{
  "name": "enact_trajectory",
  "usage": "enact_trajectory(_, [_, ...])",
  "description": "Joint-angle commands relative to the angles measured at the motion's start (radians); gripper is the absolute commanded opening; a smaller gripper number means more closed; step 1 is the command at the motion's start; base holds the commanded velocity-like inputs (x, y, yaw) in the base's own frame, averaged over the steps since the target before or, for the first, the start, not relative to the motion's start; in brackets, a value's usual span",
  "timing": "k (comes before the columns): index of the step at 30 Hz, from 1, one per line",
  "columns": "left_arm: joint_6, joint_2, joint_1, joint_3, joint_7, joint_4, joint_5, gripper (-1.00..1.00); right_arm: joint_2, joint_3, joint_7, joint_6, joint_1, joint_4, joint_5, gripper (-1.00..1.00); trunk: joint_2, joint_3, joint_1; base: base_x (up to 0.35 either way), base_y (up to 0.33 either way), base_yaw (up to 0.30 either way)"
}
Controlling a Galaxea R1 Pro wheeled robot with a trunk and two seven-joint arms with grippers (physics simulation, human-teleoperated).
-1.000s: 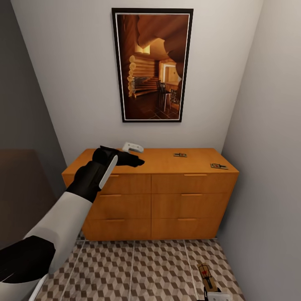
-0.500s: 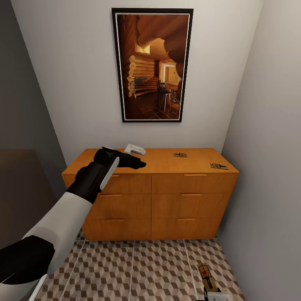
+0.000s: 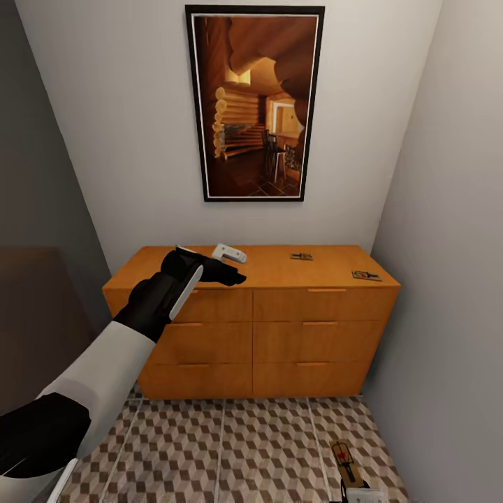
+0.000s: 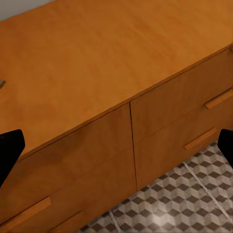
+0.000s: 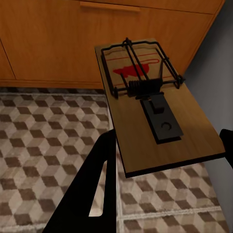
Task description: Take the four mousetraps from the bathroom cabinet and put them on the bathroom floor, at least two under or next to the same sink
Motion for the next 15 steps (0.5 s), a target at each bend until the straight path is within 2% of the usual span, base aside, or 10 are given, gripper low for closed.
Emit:
enact_trajectory(1, [0.005,0.000,-0.001,-0.001,0.004,0.000,0.008,1.00,0.000,-0.007,-0.003,-0.003,-0.001,0.001,0.009,-1.00,-0.001,-0.003,0.000,0.000,0.000,0.000])
enact_trajectory(15, [0.005,0.000,0.000,-0.001,0.004,-0.001,0.008,1.00,0.000,-0.007,-0.003,-0.003,-0.001,0.001,0.009,-1.00,-0.001,-0.008,0.000,0.002,0.000,0.000])
